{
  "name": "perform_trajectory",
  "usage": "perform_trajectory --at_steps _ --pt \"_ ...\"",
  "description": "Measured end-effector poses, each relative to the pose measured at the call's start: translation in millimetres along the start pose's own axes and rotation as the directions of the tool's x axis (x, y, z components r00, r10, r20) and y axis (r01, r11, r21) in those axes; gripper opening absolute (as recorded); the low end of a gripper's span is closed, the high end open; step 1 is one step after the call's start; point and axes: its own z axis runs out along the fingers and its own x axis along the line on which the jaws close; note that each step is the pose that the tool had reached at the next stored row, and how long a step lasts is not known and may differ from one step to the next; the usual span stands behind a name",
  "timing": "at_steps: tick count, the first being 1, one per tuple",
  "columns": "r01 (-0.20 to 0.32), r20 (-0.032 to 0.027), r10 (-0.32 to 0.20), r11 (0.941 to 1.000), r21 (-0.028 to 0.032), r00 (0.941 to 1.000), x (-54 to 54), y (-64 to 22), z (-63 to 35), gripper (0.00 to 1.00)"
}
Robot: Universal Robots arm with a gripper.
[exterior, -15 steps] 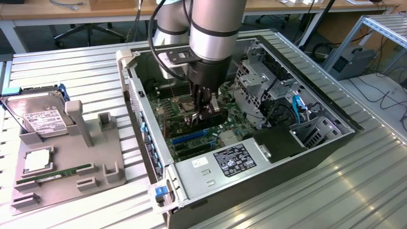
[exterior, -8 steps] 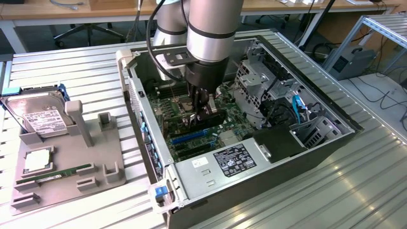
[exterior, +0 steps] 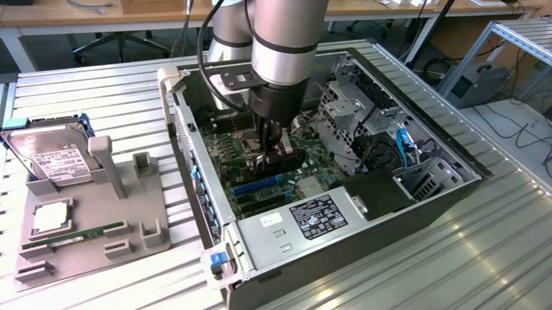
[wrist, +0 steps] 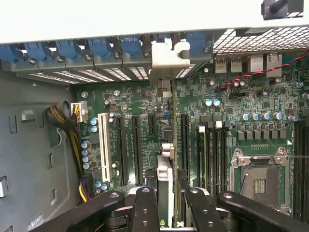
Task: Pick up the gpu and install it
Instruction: 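Insert the gpu into the slot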
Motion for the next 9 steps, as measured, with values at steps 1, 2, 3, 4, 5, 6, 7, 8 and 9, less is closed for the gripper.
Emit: perform_trajectory --at_steps 1,2,3,4,5,6,7,8,9 --pt "0.000 0.0000 0.000 1.0000 0.0000 1.0000 0.0 0.4 0.3 0.27" --pt "0.000 0.0001 0.000 1.0000 0.0000 1.0000 0.0 0.9 0.6 0.27" --pt "0.000 0.0000 0.000 1.0000 0.0000 1.0000 0.0 1.4 0.9 0.27" --pt "0.000 0.0000 0.000 1.0000 0.0000 1.0000 -0.1 1.8 1.2 0.27" --pt "0.000 0.0000 0.000 1.0000 0.0000 1.0000 -0.1 2.1 1.4 0.27" --pt "0.000 -0.0001 0.000 1.0000 -0.0001 1.0000 -0.1 2.5 1.7 0.27" --pt "0.000 0.0000 0.000 1.0000 0.0000 1.0000 -0.1 2.8 1.9 0.27" --pt "0.000 -0.0001 0.000 1.0000 0.0000 1.0000 -0.1 3.0 2.1 0.27" --pt "0.000 0.0000 0.000 1.0000 0.0000 1.0000 -0.1 3.4 2.4 0.27"
